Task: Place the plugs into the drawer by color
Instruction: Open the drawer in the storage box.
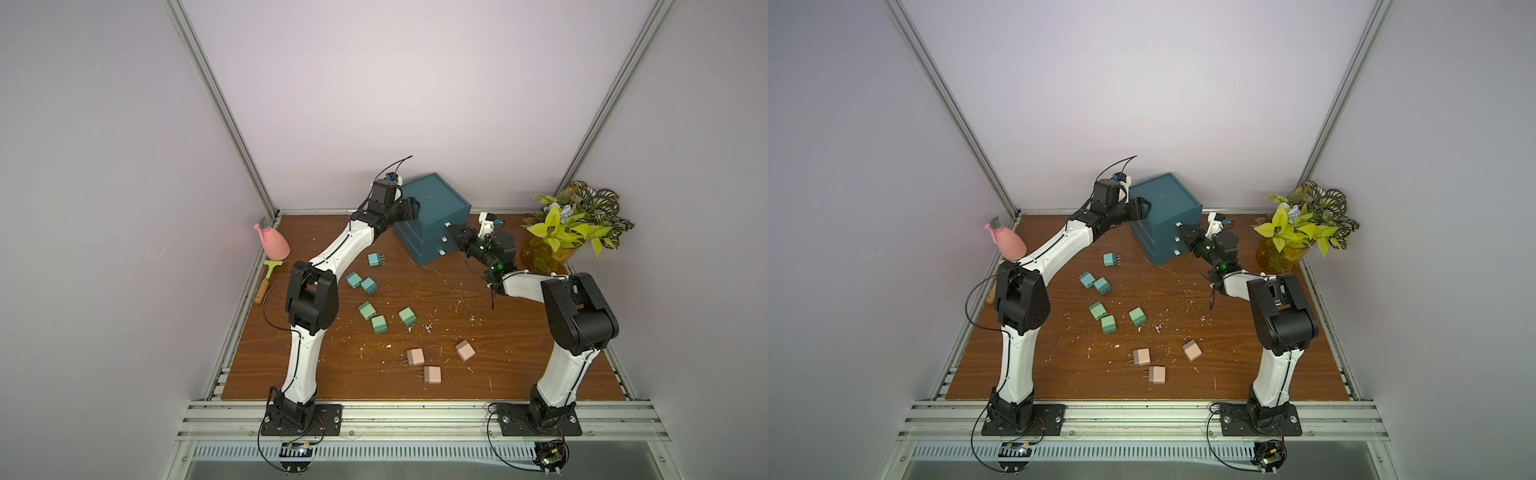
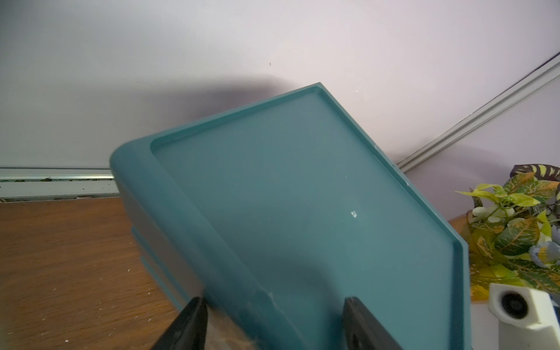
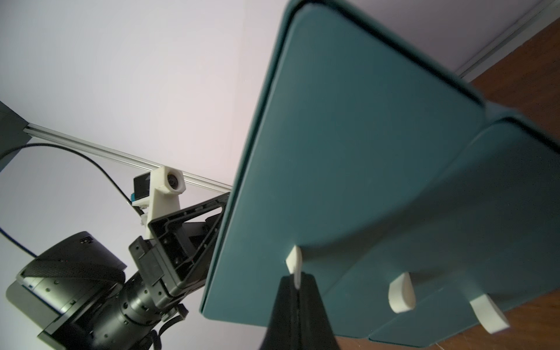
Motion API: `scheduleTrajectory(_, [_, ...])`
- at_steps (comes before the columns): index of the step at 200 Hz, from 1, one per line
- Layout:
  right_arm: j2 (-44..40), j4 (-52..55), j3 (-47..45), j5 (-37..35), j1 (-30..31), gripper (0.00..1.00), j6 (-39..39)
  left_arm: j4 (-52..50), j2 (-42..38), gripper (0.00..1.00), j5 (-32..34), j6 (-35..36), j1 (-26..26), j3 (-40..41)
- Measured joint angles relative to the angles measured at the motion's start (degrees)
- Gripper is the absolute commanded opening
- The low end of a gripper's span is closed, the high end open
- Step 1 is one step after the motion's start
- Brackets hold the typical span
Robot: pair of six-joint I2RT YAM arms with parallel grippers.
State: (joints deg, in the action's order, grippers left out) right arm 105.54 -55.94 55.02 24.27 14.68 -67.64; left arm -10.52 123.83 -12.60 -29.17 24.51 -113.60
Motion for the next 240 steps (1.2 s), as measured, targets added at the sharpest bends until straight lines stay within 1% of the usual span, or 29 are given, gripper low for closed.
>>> scheduleTrajectory(52, [-6.01,3.58,-3.89,-1.53,0.55,0.00,3.37,-0.46,0.46,0.67,-0.02,0.04,-0.42,-0.92])
scheduleTrajectory(149, [-22.34,10.54,-17.11,-5.88,2.12,0.00,10.97,-0.44,0.55,0.68,-0.24,0.04,-0.66,-1.03])
scheduleTrajectory(177, [-24.44,11.52,-18.67,-7.15,2.75,0.00,12.07,-0.44,0.55,0.69,-0.26,0.04,-0.66,-1.03])
scheduleTrajectory(215, [-25.20,12.72,-19.32,-8.02,2.91,0.00,13.16,-0.46,0.55,0.71,-0.26,0.07,-0.66,-1.03])
scheduleTrajectory(226, [-25.42,12.94,-19.34,-8.04,2.95,0.07,13.44,-0.46,0.55,0.72,-0.26,0.04,-0.66,-1.03])
scheduleTrajectory(240, [-25.70,13.33,-19.37,-8.07,2.95,0.19,13.86,-0.50,0.55,0.73,-0.26,0.07,-0.66,-1.03])
